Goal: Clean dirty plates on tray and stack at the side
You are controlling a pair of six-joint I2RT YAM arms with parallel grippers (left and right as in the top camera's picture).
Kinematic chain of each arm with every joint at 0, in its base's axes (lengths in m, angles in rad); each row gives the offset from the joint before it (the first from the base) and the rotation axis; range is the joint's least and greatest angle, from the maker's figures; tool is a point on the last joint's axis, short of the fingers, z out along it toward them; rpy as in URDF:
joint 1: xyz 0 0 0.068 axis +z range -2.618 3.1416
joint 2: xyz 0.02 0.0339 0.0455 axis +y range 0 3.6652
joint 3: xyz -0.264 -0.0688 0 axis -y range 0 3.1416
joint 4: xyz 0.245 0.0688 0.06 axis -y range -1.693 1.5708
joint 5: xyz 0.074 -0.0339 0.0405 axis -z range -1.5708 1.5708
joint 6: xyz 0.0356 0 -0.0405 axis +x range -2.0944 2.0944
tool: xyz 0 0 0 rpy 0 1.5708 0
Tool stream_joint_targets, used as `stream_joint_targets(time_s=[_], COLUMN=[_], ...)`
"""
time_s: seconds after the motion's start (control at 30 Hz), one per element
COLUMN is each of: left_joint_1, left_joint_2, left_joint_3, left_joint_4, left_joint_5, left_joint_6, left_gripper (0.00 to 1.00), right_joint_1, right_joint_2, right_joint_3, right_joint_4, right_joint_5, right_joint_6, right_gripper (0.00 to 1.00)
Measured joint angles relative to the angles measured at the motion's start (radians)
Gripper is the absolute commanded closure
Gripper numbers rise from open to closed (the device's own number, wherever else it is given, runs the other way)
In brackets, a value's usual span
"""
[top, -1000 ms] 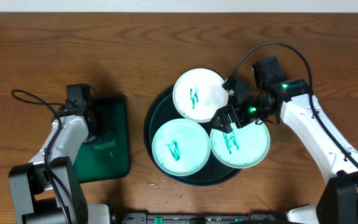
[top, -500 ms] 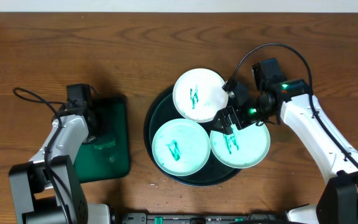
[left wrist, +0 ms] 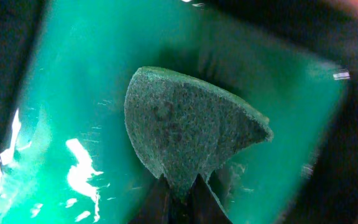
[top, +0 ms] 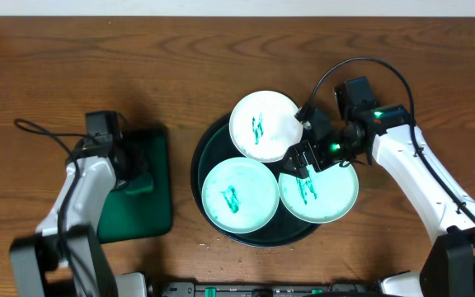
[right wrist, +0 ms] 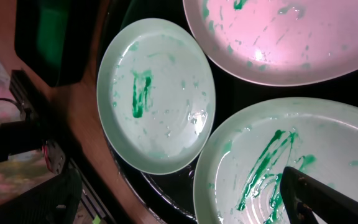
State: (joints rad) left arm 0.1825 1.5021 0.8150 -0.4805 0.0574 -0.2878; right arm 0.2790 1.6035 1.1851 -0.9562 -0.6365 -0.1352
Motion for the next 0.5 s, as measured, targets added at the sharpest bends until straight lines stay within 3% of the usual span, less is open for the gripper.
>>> stream_joint_targets(time_s=[0.27, 0.5], left_joint_1=[0.0, 0.0], left_joint_2=[-0.238, -0.267], left_joint_3=[0.0, 0.0], left_joint_4=[-0.081, -0.115], left_joint_5=[0.011, 0.012], left_joint_6=[0.001, 0.001], left_gripper=[0.93, 0.93], right_joint_1=[0.0, 0.0], right_joint_2=[0.0, 0.0], right_joint_3=[0.0, -0.008], right_joint_4=[0.019, 0.128], right_joint_5=[0.0, 0.001], right_joint_6=[0.0, 0.018], right_gripper=[0.01, 0.01])
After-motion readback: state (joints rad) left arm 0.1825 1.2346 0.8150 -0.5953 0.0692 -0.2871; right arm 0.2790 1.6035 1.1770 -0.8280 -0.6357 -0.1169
